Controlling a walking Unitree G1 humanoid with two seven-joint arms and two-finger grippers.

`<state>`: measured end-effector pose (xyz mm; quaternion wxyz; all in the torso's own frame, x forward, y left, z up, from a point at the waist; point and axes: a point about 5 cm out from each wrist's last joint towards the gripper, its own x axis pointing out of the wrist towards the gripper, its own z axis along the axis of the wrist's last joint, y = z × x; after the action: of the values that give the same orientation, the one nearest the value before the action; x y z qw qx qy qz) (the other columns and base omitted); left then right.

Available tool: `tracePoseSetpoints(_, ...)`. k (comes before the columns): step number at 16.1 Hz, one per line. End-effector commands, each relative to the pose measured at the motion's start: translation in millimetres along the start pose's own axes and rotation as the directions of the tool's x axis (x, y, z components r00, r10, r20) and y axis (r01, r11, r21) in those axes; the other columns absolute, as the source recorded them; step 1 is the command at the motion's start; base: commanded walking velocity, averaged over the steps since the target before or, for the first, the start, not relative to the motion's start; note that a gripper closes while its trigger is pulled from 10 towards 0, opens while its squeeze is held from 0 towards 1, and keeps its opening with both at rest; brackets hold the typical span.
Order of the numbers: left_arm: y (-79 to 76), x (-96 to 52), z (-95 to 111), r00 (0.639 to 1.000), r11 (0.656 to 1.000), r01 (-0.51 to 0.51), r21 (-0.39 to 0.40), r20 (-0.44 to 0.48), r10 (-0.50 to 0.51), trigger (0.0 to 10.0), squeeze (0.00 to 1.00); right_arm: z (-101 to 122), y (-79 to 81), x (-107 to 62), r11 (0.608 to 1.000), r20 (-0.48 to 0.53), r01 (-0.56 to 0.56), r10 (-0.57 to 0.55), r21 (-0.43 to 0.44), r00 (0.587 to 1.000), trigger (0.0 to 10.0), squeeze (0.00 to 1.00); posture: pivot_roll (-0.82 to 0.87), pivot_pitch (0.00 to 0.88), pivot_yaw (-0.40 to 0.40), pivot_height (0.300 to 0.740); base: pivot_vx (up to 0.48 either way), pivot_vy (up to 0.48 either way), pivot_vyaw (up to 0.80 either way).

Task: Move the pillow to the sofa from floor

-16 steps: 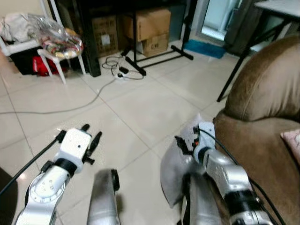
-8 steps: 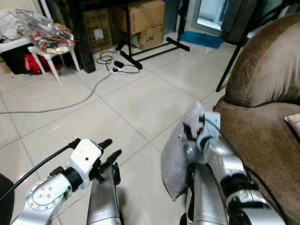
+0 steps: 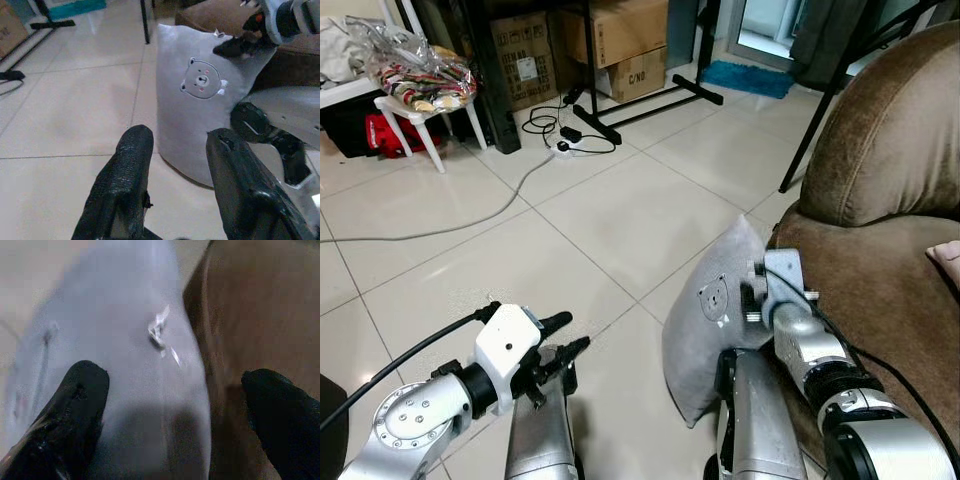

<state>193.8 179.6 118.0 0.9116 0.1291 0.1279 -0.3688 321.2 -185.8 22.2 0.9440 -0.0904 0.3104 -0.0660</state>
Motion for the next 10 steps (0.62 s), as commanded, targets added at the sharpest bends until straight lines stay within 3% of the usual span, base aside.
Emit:
tracePoseSetpoints(1, -3.4, -0.9, 3, 1.000, 1.000, 0.027, 0.008, -0.001, -0.027, 10.0, 0.00, -16, 8.6, -0.8, 0.996, -0.111, -0.076, 0.080, 0.048, 0.991, 10.0, 0.00, 0.02, 0.000, 0.017, 0.441, 0.000, 0.000, 0.00)
tracePoseSetpoints(3, -2.7, -0.8, 2, 1.000, 1.000, 0.028, 0.005, -0.005, -0.028, 10.0, 0.00, -25, 17.1, -2.5, 0.984, -0.146, -0.143, 0.158, 0.107, 0.977, 10.0, 0.00, 0.02, 0.000, 0.017, 0.441, 0.000, 0.000, 0.00)
tracePoseSetpoints(6, -1.6, 0.3, 2, 0.999, 0.999, 0.033, 0.001, -0.009, -0.033, 10.0, 0.00, -31, 21.5, -3.7, 0.978, -0.165, -0.161, 0.182, 0.132, 0.969, 10.0, 0.00, 0.03, 0.000, 0.019, 0.441, 0.000, 0.000, 0.00)
tracePoseSetpoints(7, -1.0, 0.3, 2, 0.999, 0.999, 0.039, 0.000, -0.014, -0.039, 10.0, 0.00, -31, 23.4, -3.8, 0.972, -0.171, -0.175, 0.201, 0.157, 0.965, 2.8, 0.00, 0.03, 0.000, 0.021, 0.441, 0.000, 0.000, 0.00)
tracePoseSetpoints(8, -0.2, -0.2, 2, 0.999, 0.999, 0.046, -0.003, -0.019, -0.046, 10.0, 0.00, -31, 26.1, -4.2, 0.967, -0.173, -0.197, 0.224, 0.160, 0.959, 0.2, 0.00, 0.03, 0.000, 0.022, 0.441, 0.000, 0.000, 0.00)
tracePoseSetpoints(10, 1.6, 0.0, 2, 0.998, 0.999, 0.050, -0.006, -0.023, -0.050, 10.0, 0.00, -30, 29.3, -4.5, 0.964, -0.174, -0.216, 0.242, 0.157, 0.955, 0.0, 0.00, 0.03, 0.000, 0.022, 0.441, 0.000, 0.000, 0.00)
